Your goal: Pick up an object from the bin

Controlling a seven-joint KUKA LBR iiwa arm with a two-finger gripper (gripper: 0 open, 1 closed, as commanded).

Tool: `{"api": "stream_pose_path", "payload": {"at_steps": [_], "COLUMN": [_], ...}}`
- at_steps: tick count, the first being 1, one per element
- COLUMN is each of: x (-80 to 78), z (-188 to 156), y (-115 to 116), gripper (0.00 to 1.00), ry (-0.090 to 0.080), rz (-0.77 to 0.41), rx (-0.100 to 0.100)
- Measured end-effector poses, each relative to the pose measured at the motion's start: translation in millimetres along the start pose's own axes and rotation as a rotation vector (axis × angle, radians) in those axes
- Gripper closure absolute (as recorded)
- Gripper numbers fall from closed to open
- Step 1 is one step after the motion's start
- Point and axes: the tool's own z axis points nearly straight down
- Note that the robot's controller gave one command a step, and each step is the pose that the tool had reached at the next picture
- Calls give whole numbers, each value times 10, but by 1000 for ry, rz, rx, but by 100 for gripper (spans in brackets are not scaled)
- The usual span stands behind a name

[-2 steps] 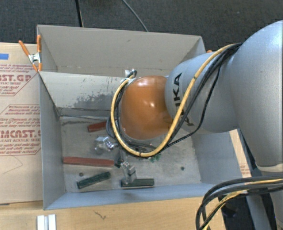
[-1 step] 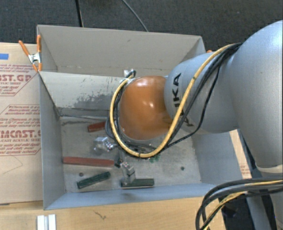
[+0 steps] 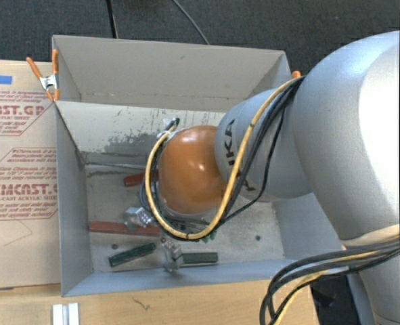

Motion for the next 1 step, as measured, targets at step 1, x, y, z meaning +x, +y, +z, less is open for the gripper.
{"api": "stream_pose_path", "payload": {"at_steps": [1], "x": [-276], "z": [163], "y": [31], "gripper": [0], "ry": [4], "rz": [-9], "rx": [-1]}}
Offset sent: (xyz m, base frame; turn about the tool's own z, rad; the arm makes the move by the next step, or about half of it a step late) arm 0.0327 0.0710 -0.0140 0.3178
